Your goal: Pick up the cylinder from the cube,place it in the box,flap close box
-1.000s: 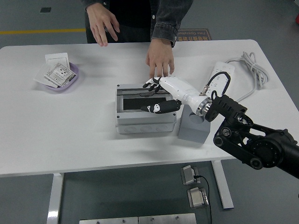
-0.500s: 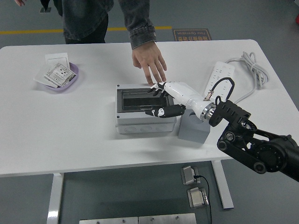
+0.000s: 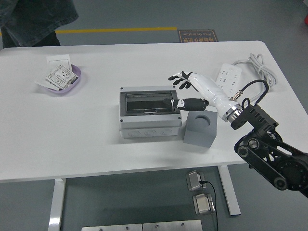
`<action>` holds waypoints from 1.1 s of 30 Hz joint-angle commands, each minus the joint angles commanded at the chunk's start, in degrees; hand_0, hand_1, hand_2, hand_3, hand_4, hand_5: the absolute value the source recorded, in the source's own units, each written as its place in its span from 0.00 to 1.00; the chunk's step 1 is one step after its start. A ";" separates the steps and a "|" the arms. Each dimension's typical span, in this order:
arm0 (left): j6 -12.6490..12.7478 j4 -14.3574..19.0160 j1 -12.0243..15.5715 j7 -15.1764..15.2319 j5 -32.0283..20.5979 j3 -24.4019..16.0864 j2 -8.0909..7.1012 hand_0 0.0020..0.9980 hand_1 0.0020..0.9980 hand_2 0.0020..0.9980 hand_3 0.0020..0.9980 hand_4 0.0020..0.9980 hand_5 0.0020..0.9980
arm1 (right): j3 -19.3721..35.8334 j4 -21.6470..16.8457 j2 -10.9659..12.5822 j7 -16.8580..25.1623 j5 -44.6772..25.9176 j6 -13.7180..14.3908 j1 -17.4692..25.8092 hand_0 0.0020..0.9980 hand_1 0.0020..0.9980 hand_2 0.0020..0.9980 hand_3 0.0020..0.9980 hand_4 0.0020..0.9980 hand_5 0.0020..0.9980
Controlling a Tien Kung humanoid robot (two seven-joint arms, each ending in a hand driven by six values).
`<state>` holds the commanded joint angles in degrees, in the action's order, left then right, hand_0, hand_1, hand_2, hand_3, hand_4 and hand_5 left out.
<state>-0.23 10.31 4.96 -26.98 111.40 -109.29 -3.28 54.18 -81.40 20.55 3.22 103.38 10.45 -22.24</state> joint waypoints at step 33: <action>-0.37 0.00 0.78 0.33 3.10 -3.03 -1.18 0.65 0.70 0.68 0.72 0.80 0.52 | 29.30 4.68 -4.45 13.08 -48.80 -1.16 14.98 0.59 0.62 0.68 0.74 0.95 0.68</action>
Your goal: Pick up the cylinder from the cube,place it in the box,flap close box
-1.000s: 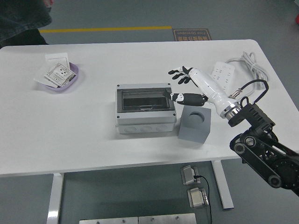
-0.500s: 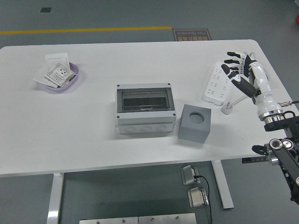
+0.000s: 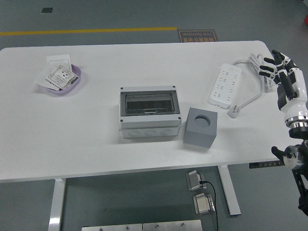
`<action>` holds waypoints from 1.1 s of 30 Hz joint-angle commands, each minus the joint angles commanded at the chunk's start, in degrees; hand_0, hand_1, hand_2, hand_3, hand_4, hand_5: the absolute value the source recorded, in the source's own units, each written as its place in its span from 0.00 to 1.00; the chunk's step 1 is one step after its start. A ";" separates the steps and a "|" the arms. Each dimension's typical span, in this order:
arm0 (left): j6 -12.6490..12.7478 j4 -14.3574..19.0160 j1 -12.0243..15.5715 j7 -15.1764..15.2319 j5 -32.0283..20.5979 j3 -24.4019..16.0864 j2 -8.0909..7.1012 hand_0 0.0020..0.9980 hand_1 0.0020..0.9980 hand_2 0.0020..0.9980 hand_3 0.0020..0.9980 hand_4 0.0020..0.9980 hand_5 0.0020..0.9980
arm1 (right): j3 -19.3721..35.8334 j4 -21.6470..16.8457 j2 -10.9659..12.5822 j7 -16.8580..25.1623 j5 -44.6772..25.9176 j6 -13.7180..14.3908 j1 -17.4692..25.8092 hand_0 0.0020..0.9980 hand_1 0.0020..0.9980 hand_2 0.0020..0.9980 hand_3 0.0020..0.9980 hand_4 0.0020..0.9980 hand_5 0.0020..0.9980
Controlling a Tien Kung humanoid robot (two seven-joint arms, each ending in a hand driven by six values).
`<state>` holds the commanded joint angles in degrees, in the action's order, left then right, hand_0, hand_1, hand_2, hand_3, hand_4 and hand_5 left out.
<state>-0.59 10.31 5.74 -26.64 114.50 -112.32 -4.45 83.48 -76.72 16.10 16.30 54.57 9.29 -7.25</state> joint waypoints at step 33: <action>-0.20 0.00 0.00 -0.44 -3.67 3.26 -1.92 0.66 0.70 0.68 0.72 0.79 0.53 | 0.72 0.41 -3.51 -1.18 2.26 -1.59 2.66 0.64 0.65 0.68 0.73 0.97 0.76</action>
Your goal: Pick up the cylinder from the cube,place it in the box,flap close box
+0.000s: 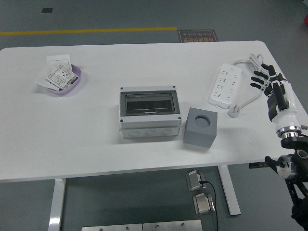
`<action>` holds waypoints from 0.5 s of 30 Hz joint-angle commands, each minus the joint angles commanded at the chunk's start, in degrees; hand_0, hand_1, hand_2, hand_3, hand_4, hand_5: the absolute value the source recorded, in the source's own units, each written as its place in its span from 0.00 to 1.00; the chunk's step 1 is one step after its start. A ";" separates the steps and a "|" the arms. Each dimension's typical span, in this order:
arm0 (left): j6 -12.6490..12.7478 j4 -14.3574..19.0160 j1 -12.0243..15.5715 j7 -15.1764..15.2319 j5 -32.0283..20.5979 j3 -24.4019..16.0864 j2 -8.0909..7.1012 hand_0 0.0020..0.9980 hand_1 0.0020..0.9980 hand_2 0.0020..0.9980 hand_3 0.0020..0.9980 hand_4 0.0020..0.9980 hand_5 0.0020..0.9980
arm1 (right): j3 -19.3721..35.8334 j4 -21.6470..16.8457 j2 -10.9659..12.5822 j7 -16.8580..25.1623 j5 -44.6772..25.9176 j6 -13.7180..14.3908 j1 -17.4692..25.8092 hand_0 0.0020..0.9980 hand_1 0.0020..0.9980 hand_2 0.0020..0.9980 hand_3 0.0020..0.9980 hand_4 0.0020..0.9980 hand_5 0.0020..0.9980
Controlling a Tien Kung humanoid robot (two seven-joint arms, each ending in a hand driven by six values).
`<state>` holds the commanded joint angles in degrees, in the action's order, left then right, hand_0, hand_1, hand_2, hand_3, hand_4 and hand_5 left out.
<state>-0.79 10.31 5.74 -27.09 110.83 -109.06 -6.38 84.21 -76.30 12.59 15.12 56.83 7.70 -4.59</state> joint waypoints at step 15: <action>0.27 0.00 0.36 -0.62 -3.79 2.50 -0.48 0.66 0.70 0.68 0.73 0.79 0.54 | 0.68 0.46 -2.14 -0.42 1.43 0.04 0.84 0.65 0.66 0.68 0.73 0.97 0.78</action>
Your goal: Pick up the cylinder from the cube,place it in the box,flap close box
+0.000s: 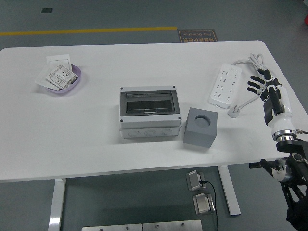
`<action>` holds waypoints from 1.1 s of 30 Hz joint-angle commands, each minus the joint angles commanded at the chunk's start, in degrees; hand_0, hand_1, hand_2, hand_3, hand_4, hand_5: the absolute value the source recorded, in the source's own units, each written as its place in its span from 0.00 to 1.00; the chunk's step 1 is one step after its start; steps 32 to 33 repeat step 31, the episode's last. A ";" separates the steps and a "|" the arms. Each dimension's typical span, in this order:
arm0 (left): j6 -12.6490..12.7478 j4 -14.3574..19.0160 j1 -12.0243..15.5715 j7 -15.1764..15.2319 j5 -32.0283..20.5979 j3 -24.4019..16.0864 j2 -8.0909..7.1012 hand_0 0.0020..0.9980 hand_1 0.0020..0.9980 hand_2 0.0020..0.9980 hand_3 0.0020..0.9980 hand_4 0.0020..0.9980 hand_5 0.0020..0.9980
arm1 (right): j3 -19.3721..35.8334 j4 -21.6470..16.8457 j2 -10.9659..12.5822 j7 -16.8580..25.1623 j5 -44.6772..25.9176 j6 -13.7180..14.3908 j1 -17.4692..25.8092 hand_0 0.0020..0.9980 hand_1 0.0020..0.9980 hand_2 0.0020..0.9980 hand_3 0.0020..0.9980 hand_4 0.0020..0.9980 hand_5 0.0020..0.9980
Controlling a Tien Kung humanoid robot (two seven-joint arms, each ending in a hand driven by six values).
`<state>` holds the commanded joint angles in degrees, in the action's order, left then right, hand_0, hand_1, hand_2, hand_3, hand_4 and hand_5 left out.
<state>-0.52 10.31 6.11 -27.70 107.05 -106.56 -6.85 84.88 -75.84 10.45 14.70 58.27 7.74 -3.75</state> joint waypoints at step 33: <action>0.77 0.00 1.62 0.91 -8.81 5.68 0.01 0.67 0.70 0.68 0.73 0.79 0.54 | 1.56 -0.53 0.18 -0.80 2.38 -0.01 0.74 0.65 0.65 0.67 0.73 0.96 0.80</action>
